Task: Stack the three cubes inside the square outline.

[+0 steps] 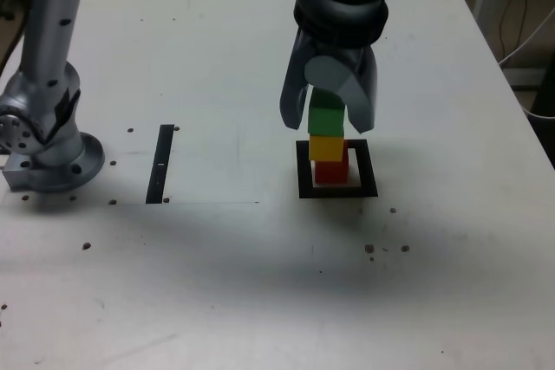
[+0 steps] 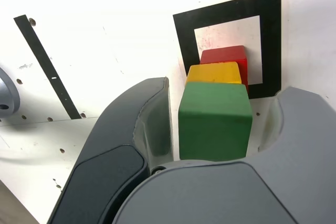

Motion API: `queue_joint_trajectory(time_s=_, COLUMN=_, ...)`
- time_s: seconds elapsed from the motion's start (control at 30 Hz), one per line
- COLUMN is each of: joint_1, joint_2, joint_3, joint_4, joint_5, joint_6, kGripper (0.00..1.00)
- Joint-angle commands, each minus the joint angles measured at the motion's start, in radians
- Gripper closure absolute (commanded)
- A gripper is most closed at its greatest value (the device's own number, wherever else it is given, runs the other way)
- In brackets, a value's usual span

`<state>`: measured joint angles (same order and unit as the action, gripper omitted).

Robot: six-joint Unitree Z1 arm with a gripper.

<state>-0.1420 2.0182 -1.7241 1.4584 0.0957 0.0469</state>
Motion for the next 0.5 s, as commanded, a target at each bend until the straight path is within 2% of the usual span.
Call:
queue_joint_trajectory(time_s=0.0, joint_1=-0.003, joint_2=-0.027, joint_3=0.004, joint_4=0.004, joint_5=0.006, joint_6=-0.001, kGripper=0.01)
queue_joint_trajectory(time_s=0.13, joint_1=-0.009, joint_2=-0.080, joint_3=0.017, joint_4=0.009, joint_5=0.010, joint_6=-0.001, kGripper=0.01)
queue_joint_trajectory(time_s=0.47, joint_1=-0.012, joint_2=-0.292, joint_3=0.144, joint_4=0.027, joint_5=0.017, joint_6=-0.001, kGripper=0.01)
